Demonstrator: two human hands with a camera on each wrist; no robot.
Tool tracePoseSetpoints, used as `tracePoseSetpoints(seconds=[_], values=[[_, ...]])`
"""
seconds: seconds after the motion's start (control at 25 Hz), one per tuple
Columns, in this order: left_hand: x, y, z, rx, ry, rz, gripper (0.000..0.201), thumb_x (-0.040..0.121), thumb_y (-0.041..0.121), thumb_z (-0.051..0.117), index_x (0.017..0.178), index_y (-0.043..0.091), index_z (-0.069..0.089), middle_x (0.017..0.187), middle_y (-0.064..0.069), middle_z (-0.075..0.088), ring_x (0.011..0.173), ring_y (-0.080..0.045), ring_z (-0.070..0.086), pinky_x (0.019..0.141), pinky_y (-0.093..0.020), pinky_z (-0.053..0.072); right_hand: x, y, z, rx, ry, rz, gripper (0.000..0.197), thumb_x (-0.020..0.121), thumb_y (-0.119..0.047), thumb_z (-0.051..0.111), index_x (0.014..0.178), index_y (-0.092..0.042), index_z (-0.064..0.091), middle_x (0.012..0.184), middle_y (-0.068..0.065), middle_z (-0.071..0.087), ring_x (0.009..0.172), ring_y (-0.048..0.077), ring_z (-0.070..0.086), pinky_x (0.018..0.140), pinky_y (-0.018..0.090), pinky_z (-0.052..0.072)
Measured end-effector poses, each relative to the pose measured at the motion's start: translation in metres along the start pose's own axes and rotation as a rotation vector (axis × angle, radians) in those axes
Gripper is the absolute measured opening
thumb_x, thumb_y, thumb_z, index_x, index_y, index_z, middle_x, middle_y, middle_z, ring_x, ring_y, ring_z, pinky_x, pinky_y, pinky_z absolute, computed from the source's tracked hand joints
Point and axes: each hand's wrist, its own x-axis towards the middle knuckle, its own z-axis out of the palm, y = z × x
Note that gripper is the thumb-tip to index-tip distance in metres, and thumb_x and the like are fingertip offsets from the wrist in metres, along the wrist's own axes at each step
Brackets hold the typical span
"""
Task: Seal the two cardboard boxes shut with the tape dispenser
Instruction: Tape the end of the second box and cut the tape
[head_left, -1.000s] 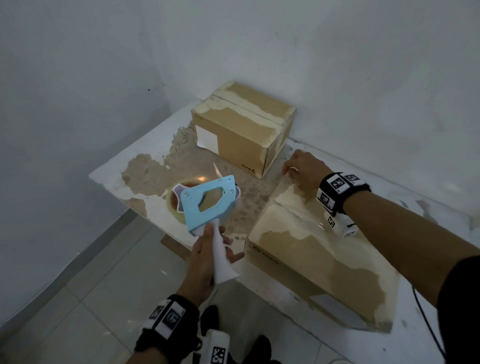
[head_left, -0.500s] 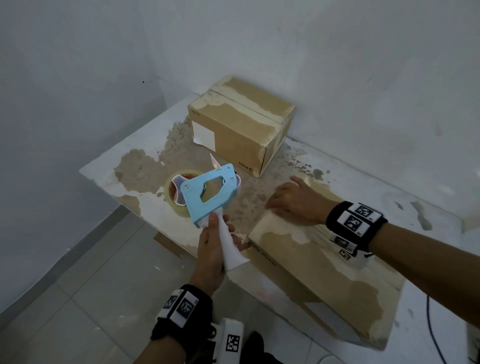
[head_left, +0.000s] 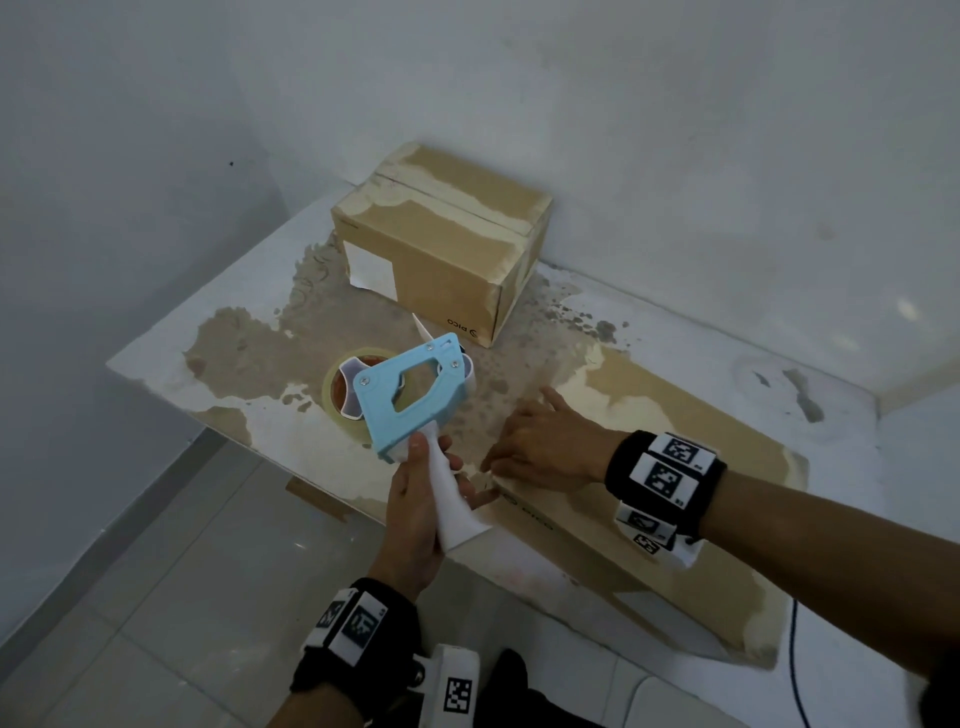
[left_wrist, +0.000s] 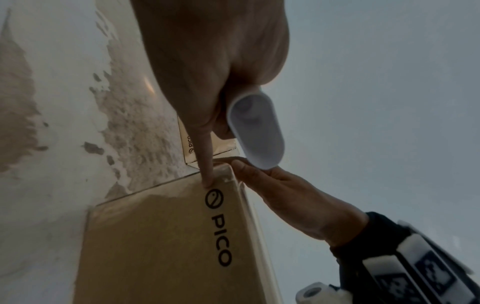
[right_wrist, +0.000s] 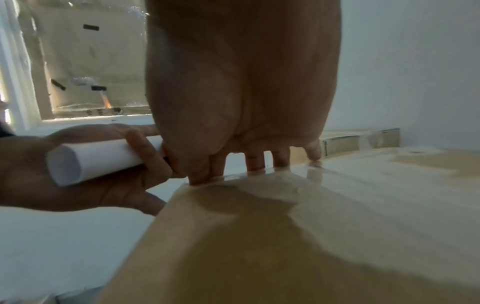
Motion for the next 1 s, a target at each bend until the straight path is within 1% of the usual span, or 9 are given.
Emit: tracePoseSetpoints(seconds=[0.08, 0.28, 0.4, 0.48, 0.68, 0.8, 0.88, 0.96, 1.0], values=[[0.001, -0.001, -0.003, 0.028, -0.033, -0.005, 0.049, 0.065, 0.083, 0.056, 0.097, 0.047, 0.065, 0.081, 0.008, 0.064, 0.076, -0.013, 0.061, 0.058, -0.033, 0.056, 0.0, -0.008, 0.004, 0.002, -0.022, 0.041, 0.044, 0.099, -0.055, 0.025, 0.129, -0.044, 0.054, 0.136, 0.002, 0.054, 0.14, 0.029, 0.03, 0.114, 0.064, 0.002], [0.005, 0.0, -0.015, 0.137, -0.025, 0.044, 0.043, 0.069, 0.081, 0.054, 0.093, 0.046, 0.062, 0.085, 0.008, 0.066, 0.066, -0.003, 0.066, 0.053, -0.025, 0.055, 0.012, -0.032, 0.016, -0.021, -0.049, 0.197, 0.047, 0.096, -0.051, 0.028, 0.114, -0.033, 0.068, 0.136, 0.01, 0.051, 0.141, 0.037, 0.024, 0.114, 0.066, -0.008], [0.012, 0.012, -0.026, 0.115, -0.057, 0.012, 0.046, 0.067, 0.081, 0.058, 0.098, 0.048, 0.062, 0.102, 0.005, 0.064, 0.093, -0.015, 0.067, 0.073, -0.039, 0.06, 0.018, -0.039, 0.024, -0.089, -0.037, 0.245, 0.049, 0.096, -0.051, 0.03, 0.118, -0.03, 0.067, 0.142, 0.012, 0.048, 0.143, 0.04, 0.019, 0.113, 0.068, -0.01], [0.022, 0.021, -0.032, 0.103, -0.084, 0.013, 0.042, 0.065, 0.081, 0.06, 0.095, 0.052, 0.062, 0.105, 0.004, 0.061, 0.096, -0.021, 0.065, 0.076, -0.047, 0.059, 0.018, -0.043, 0.028, -0.122, -0.001, 0.261, 0.046, 0.095, -0.053, 0.034, 0.121, -0.032, 0.066, 0.146, 0.011, 0.046, 0.145, 0.039, 0.017, 0.113, 0.068, -0.01], [0.042, 0.03, -0.03, 0.139, -0.129, 0.02, 0.042, 0.064, 0.082, 0.06, 0.098, 0.058, 0.059, 0.102, 0.013, 0.06, 0.1, -0.015, 0.061, 0.078, -0.042, 0.058, 0.018, -0.049, 0.034, -0.06, 0.097, 0.305, 0.05, 0.098, -0.053, 0.027, 0.122, -0.033, 0.065, 0.149, 0.008, 0.042, 0.147, 0.034, 0.015, 0.115, 0.066, -0.01], [0.047, 0.041, -0.028, 0.206, -0.131, 0.092, 0.054, 0.068, 0.079, 0.06, 0.113, 0.048, 0.057, 0.113, 0.009, 0.063, 0.107, -0.014, 0.061, 0.087, -0.04, 0.053, -0.007, -0.054, 0.039, 0.122, 0.383, 0.289, 0.065, 0.096, -0.062, 0.009, 0.137, -0.035, 0.052, 0.152, 0.007, 0.043, 0.147, 0.034, 0.025, 0.117, 0.064, 0.013], [0.043, 0.055, -0.032, 0.336, -0.266, 0.122, 0.054, 0.085, 0.065, 0.052, 0.122, 0.027, 0.057, 0.112, -0.004, 0.064, 0.098, -0.022, 0.063, 0.086, -0.043, 0.053, -0.037, -0.061, 0.059, 0.207, 0.518, 0.455, 0.061, 0.097, -0.061, 0.015, 0.145, -0.032, 0.041, 0.152, 0.009, 0.043, 0.145, 0.034, 0.031, 0.117, 0.058, 0.022], [0.04, 0.066, -0.035, 0.415, -0.344, 0.122, 0.04, 0.095, 0.049, 0.048, 0.106, 0.012, 0.061, 0.092, -0.011, 0.065, 0.081, -0.027, 0.062, 0.076, -0.041, 0.053, -0.069, -0.07, 0.094, 0.265, 0.547, 0.679, 0.065, 0.096, -0.064, 0.024, 0.149, -0.028, 0.034, 0.154, 0.013, 0.04, 0.144, 0.035, 0.033, 0.114, 0.054, 0.02], [0.041, 0.069, -0.037, 0.426, -0.348, 0.133, 0.031, 0.096, 0.043, 0.048, 0.095, 0.014, 0.061, 0.085, -0.011, 0.065, 0.077, -0.028, 0.062, 0.075, -0.042, 0.053, -0.082, -0.076, 0.11, 0.281, 0.558, 0.762, 0.067, 0.095, -0.064, 0.028, 0.15, -0.027, 0.033, 0.154, 0.014, 0.039, 0.144, 0.035, 0.034, 0.114, 0.054, 0.02]])
